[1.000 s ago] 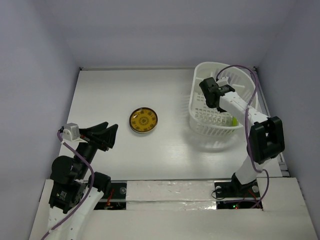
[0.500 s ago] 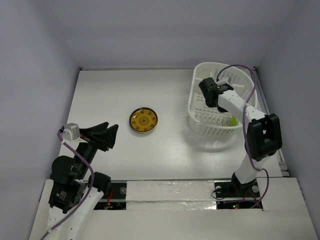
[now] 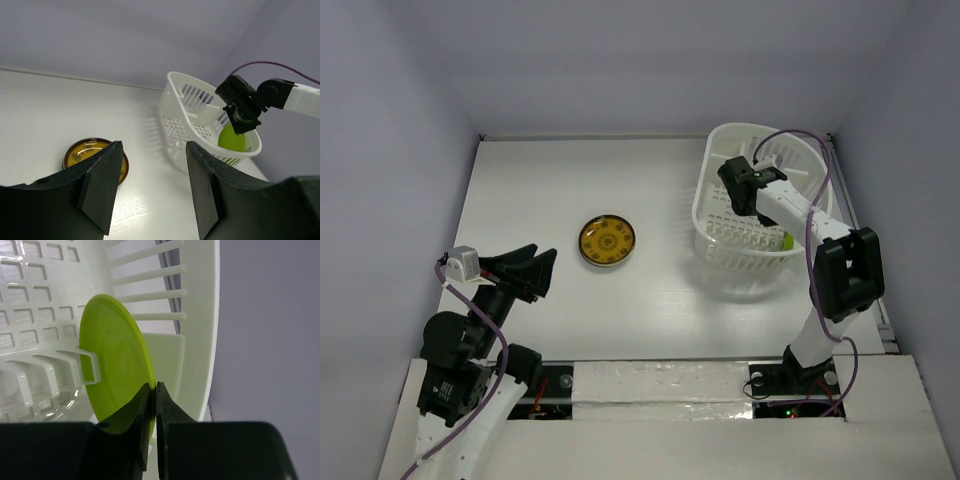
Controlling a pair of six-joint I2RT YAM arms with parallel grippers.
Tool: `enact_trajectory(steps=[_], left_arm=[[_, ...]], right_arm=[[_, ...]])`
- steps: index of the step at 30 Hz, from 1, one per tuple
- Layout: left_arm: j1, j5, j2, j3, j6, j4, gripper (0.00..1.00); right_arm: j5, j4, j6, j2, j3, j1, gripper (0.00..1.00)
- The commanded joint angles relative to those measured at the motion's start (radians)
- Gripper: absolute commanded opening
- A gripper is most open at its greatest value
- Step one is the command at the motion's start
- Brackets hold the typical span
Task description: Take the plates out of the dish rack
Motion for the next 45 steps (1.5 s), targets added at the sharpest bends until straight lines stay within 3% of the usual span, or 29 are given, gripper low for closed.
enact_trajectory(steps=[1, 10, 18, 20, 23, 27, 32, 36, 45], left_arm=[[-0.008, 0.012, 0.003, -0.010, -0.002, 0.047, 0.50], [-0.008, 0.012, 0.007, -0.011, -0.002, 0.049, 0.50], [-0.008, 0.008, 0.014, -0.011, -0.002, 0.047, 0.50], [-0.008, 0.006, 0.018, -0.011, -0.003, 0.047, 0.50], [-0.008, 0.001, 0.023, -0.011, -0.005, 0.046, 0.50], [-0.008, -0.011, 0.023, -0.011, -0.006, 0.044, 0.50], [-0.008, -0.034, 0.032, -0.010, -0.011, 0.038, 0.50], [-0.008, -0.058, 0.038, -0.008, -0.014, 0.032, 0.50], [-0.008, -0.103, 0.057, -0.005, -0.018, 0.020, 0.50]], right_arm=[[0.074, 0.015, -0.020, -0.066, 0.023, -0.007, 0.00], [0.156, -0.029, 0.040, -0.120, 0.082, -0.007, 0.00], [0.146, -0.060, 0.098, -0.220, 0.275, 0.005, 0.00], [0.058, -0.007, 0.065, -0.299, 0.284, 0.021, 0.00], [-0.129, 0.205, -0.009, -0.439, 0.225, 0.085, 0.00], [-0.387, 0.447, 0.026, -0.504, 0.132, 0.197, 0.00], [-0.583, 0.636, 0.094, -0.397, 0.077, 0.387, 0.00], [-0.749, 0.841, 0.152, -0.225, 0.057, 0.433, 0.00], [-0.846, 0.957, 0.259, 0.064, 0.106, 0.482, 0.00]])
